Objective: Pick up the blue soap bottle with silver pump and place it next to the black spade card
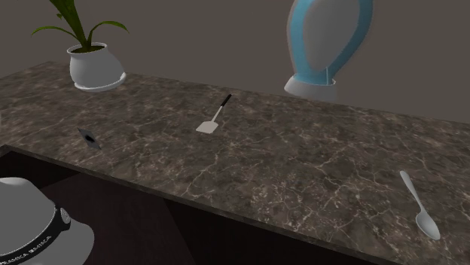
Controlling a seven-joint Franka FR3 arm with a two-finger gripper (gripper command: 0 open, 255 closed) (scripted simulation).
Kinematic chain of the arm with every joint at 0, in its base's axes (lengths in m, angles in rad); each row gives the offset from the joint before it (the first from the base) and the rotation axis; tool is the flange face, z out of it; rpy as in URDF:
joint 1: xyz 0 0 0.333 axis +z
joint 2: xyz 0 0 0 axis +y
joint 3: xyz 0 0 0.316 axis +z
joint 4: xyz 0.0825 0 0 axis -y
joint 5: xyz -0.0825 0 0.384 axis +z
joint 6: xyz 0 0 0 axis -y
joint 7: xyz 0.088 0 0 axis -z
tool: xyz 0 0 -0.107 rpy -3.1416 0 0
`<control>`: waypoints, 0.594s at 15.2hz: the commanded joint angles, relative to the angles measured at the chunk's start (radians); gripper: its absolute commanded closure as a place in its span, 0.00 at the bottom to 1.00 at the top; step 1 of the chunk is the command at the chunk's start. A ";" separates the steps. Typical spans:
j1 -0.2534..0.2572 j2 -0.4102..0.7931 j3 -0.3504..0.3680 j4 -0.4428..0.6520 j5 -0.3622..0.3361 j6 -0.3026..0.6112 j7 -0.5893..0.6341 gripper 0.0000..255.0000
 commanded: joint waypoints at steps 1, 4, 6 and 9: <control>-0.005 0.023 -0.001 0.063 0.006 -0.040 0.000 1.00; -0.017 0.069 -0.003 0.176 0.020 -0.108 -0.003 1.00; -0.029 0.111 -0.005 0.269 0.032 -0.161 -0.004 1.00; -0.064 0.212 -0.004 0.483 0.064 -0.274 -0.004 1.00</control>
